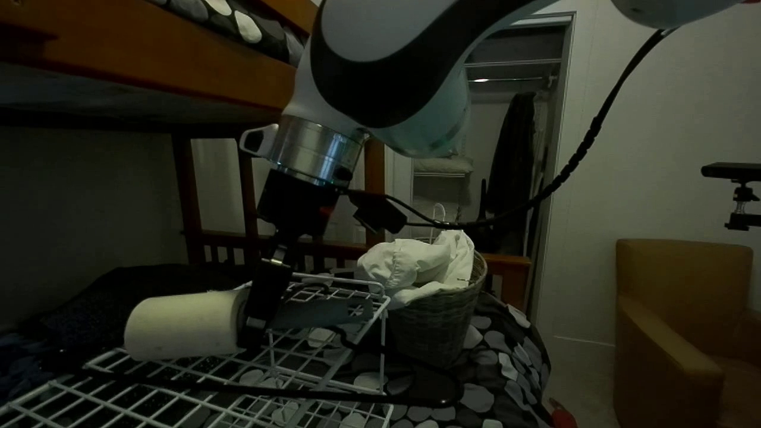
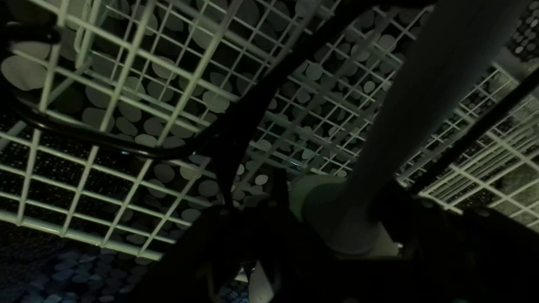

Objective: Put the lint roller in the basket

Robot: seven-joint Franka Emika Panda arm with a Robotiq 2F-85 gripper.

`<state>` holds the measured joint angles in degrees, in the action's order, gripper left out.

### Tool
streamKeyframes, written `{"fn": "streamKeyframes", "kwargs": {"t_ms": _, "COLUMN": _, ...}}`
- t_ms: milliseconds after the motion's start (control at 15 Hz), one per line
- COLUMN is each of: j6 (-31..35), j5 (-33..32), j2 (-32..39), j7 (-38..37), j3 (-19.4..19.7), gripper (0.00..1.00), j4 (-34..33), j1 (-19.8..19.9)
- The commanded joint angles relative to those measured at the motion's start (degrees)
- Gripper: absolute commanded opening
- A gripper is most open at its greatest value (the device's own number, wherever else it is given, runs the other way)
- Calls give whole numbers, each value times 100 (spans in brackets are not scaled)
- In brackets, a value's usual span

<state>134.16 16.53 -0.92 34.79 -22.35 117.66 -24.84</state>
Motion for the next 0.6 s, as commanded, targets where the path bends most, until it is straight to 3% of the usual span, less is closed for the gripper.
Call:
{"fn": "streamKeyframes", "kwargs": {"t_ms": 0, "j6": -127, "j5": -88, "j2": -225, "j7": -451, "j3": -49, "gripper": 27, "j4": 96, "j1": 31}}
{"fn": "streamKeyframes", "kwargs": {"t_ms": 533, "j6": 152, "j5": 183, "j2": -1318, "j7": -744, "j3": 38, "gripper": 27, "j4": 846, "j1": -42}}
